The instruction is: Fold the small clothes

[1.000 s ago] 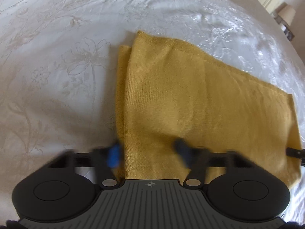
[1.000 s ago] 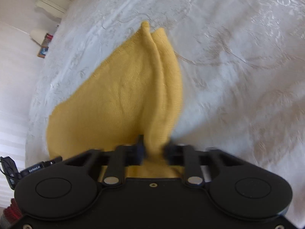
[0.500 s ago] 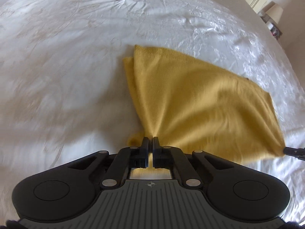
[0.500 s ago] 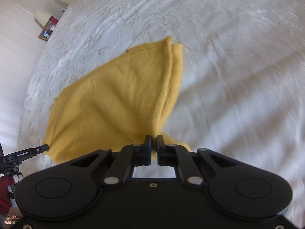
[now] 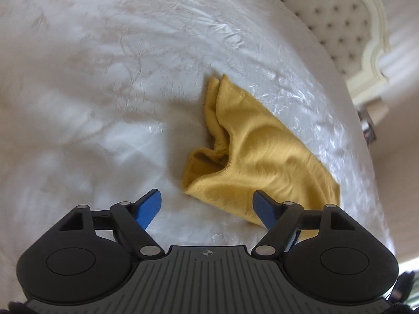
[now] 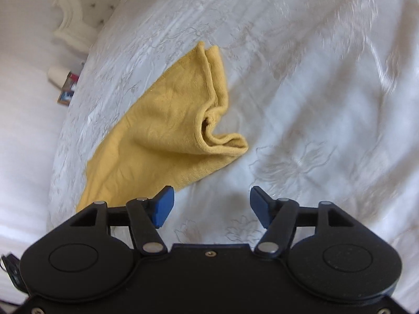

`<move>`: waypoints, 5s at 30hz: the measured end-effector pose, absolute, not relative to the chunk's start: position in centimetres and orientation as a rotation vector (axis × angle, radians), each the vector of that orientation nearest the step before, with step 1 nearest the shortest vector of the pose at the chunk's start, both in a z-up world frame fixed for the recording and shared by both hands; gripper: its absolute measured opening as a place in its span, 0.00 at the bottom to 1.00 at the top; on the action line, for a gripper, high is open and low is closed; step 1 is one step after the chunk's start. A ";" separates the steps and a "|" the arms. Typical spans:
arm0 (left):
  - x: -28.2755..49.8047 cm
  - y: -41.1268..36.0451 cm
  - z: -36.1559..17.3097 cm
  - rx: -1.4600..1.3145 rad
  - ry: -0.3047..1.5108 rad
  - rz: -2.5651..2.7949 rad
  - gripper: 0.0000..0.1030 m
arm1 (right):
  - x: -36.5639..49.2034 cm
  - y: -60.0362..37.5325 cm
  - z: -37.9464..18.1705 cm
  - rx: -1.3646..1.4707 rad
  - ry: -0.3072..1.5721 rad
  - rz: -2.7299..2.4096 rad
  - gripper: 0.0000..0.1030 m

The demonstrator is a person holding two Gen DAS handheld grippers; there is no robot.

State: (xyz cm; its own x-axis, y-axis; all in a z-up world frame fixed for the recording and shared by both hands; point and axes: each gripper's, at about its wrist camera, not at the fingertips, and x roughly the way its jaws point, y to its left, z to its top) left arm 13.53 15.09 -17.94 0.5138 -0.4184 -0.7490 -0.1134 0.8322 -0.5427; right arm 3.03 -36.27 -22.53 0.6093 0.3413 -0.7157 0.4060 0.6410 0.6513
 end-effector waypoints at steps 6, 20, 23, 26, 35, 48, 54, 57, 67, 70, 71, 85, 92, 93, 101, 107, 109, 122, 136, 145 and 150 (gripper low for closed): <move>15.6 13.2 -21.4 -0.642 1.081 -0.151 0.74 | 4.7 -35.1 -25.2 1.018 0.910 -0.098 0.71; 20.1 11.2 -22.2 -0.513 1.072 -0.157 0.35 | 9.6 -35.5 -26.2 1.059 0.882 -0.066 0.25; 19.9 11.8 -21.4 -0.527 1.109 -0.209 0.19 | 9.2 -34.6 -24.7 0.961 0.901 -0.039 0.22; 19.5 12.1 -19.9 -0.516 1.120 -0.243 0.11 | 8.8 -34.4 -23.0 0.936 0.914 -0.053 0.21; 16.2 14.8 -16.3 -0.597 1.120 -0.250 0.03 | 5.3 -34.7 -19.8 0.932 0.920 -0.048 0.18; 12.8 15.3 -15.1 -0.310 1.136 -0.243 0.23 | 0.7 -35.5 -19.7 0.763 1.013 -0.129 0.55; 17.7 14.0 -13.9 -0.278 1.007 -0.272 0.50 | 6.7 -35.9 -17.7 0.604 0.903 -0.074 0.59; 20.9 12.5 -14.6 -0.202 0.990 -0.286 0.55 | 10.5 -35.9 -17.9 0.552 0.888 -0.036 0.59; 26.9 9.8 -18.5 -0.101 1.015 -0.303 0.55 | 16.9 -35.7 -20.7 0.447 0.935 0.001 0.59; 27.2 9.1 -18.8 -0.074 1.005 -0.311 0.54 | 17.4 -35.9 -21.2 0.437 0.935 -0.010 0.59; 27.2 9.0 -18.8 -0.067 1.001 -0.313 0.54 | 17.6 -36.1 -21.4 0.441 0.937 -0.018 0.59; 25.5 7.2 -18.4 0.042 0.944 -0.309 0.04 | 16.9 -35.6 -20.5 0.392 0.888 0.004 0.10; 23.9 8.6 -16.9 0.002 0.868 -0.255 0.04 | 15.8 -35.5 -18.9 0.390 0.840 0.020 0.10; 23.8 8.7 -16.4 0.007 0.848 -0.252 0.04 | 15.8 -35.6 -18.7 0.389 0.831 0.017 0.10; 25.7 8.8 -13.1 0.011 0.726 -0.258 0.04 | 17.3 -36.6 -16.5 0.350 0.749 0.001 0.10; 29.9 7.2 -14.3 0.080 0.744 -0.264 0.04 | 21.8 -37.0 -17.9 0.297 0.781 0.003 0.10; 31.1 6.6 -15.8 0.121 0.795 -0.249 0.05 | 23.4 -37.3 -19.5 0.314 0.839 0.005 0.14; 26.0 7.8 -15.2 0.012 0.943 -0.258 0.64 | 17.7 -36.9 -20.6 0.404 0.894 0.007 0.80; 18.5 7.8 -21.3 0.229 1.182 -0.385 0.80 | 9.0 -33.9 -24.0 0.250 1.155 0.009 0.94; 17.6 10.7 -18.1 -0.011 1.219 -0.310 0.80 | 6.2 -34.8 -19.9 0.543 1.042 -0.129 0.99; 15.2 11.9 -17.0 -0.089 1.228 -0.337 0.82 | 3.7 -32.9 -17.9 0.637 0.994 -0.146 0.99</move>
State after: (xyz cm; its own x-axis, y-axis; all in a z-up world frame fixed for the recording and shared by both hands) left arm 15.25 11.94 -16.97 0.2936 -0.3005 -0.9075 0.2054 0.9470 -0.2471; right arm 3.71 -32.86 -17.85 0.5517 0.1668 -0.8172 0.3953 0.8105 0.4323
